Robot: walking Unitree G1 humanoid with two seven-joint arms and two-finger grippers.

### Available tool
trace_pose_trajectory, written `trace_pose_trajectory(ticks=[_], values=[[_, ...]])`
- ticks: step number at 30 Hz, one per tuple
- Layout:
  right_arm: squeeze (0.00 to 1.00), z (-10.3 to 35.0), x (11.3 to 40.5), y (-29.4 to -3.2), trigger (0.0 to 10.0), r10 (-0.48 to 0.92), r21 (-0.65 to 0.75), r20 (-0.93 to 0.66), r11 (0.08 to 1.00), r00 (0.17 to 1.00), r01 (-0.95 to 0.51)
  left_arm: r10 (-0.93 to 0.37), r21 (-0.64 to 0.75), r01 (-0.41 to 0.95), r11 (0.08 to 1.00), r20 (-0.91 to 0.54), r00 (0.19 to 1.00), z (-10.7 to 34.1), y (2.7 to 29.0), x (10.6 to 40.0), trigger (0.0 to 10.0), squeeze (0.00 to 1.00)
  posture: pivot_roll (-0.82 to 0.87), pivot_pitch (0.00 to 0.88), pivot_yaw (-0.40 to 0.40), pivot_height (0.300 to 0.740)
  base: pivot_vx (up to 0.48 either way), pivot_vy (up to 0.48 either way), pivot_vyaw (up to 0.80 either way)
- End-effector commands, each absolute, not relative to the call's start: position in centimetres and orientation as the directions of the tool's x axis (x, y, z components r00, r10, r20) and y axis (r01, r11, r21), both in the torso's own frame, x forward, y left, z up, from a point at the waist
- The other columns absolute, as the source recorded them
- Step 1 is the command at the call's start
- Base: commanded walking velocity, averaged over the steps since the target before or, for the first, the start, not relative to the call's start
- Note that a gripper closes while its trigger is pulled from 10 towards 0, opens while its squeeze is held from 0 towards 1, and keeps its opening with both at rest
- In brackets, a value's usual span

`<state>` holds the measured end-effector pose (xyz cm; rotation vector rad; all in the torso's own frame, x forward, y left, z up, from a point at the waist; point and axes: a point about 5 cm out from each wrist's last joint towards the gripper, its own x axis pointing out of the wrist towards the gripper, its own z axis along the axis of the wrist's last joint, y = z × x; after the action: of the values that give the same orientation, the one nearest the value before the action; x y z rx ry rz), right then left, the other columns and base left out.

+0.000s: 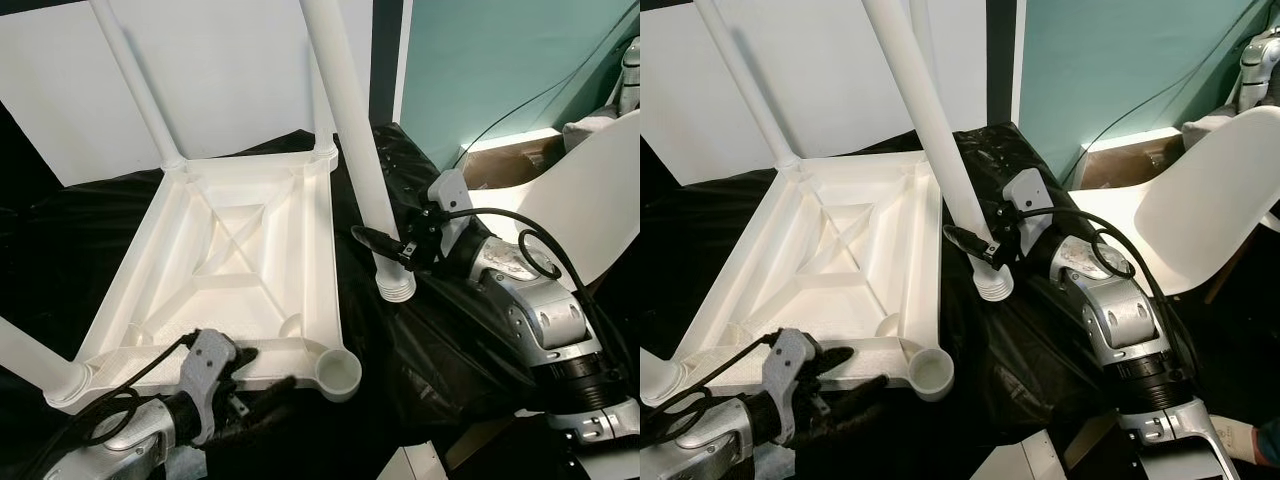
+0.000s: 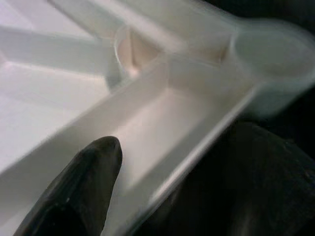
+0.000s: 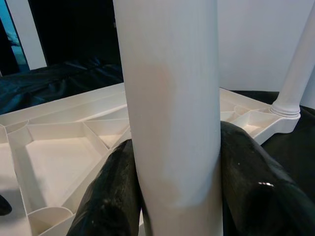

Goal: Building children table

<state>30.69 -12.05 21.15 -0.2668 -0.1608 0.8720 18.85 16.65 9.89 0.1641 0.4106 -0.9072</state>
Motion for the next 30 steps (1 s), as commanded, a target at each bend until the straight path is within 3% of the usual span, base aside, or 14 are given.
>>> trace_pose_trajectory(ticks=[1,11,12,13,19,24,26,28,30], values=[[0.0,21.9,30.7,-11.5,10.0,0.789,-0.314,0.059,0.596,0.612,-0.739,-0.928,-0.228,0.967,0.113,-0.372,0.02,10.0,15.9,16.2,10.0,0.0,-0.06,0.0,0.053,0.74,0.0,0.0,0.0],[0.0,22.0,30.8,-11.6,10.0,0.787,-0.31,0.062,0.6,0.614,-0.737,-0.878,-0.193,0.98,0.039,-0.474,-0.059,9.5,16.4,16.3,10.0,0.0,-0.07,0.0,0.048,0.74,0.0,0.0,0.0],[0.0,22.0,30.8,-11.5,10.0,0.787,-0.31,0.063,0.6,0.614,-0.737,-0.871,-0.188,0.982,0.036,-0.487,-0.062,9.3,16.3,16.3,4.0,0.0,-0.07,0.0,0.048,0.74,0.0,0.0,0.0],[0.0,22.1,30.7,-11.5,10.0,0.787,-0.31,0.064,0.6,0.613,-0.737,-0.874,-0.183,0.982,0.043,-0.483,-0.051,9.2,16.0,16.4,0.0,0.0,-0.07,0.0,0.048,0.74,0.0,0.0,0.0],[0.0,22.1,30.7,-11.4,10.0,0.785,-0.31,0.066,0.603,0.616,-0.735,-0.897,-0.132,0.983,0.125,-0.439,0.055,8.6,14.5,17.3,0.0,0.0,-0.07,0.0,0.049,0.74,0.0,0.0,0.0],[0.0,22.1,30.6,-11.5,10.0,0.777,-0.311,0.069,0.613,0.626,-0.726,-0.845,-0.008,0.957,0.291,-0.471,0.253,6.6,12.6,19.4,0.0,0.0,-0.07,0.0,0.05,0.74,0.0,0.0,0.0],[0.0,22.1,30.6,-11.5,10.0,0.777,-0.311,0.069,0.613,0.626,-0.726,-0.845,-0.008,0.957,0.291,-0.471,0.253,6.6,12.6,19.4,0.0,0.0,-0.07,0.0,0.05,0.74,0.0,0.0,0.0],[0.0,22.1,30.6,-11.5,10.0,0.778,-0.31,0.071,0.612,0.624,-0.728,-0.804,0.049,0.925,0.377,-0.478,0.353,6.2,12.1,20.8,0.0,0.0,-0.07,0.0,0.05,0.74,0.0,0.0,0.0],[0.0,22.1,30.5,-11.4,10.0,0.78,-0.309,0.071,0.609,0.621,-0.73,-0.787,0.076,0.908,0.413,-0.471,0.398,6.1,11.9,21.6,0.0,0.0,-0.08,0.0,0.049,0.74,0.0,0.0,0.0]])
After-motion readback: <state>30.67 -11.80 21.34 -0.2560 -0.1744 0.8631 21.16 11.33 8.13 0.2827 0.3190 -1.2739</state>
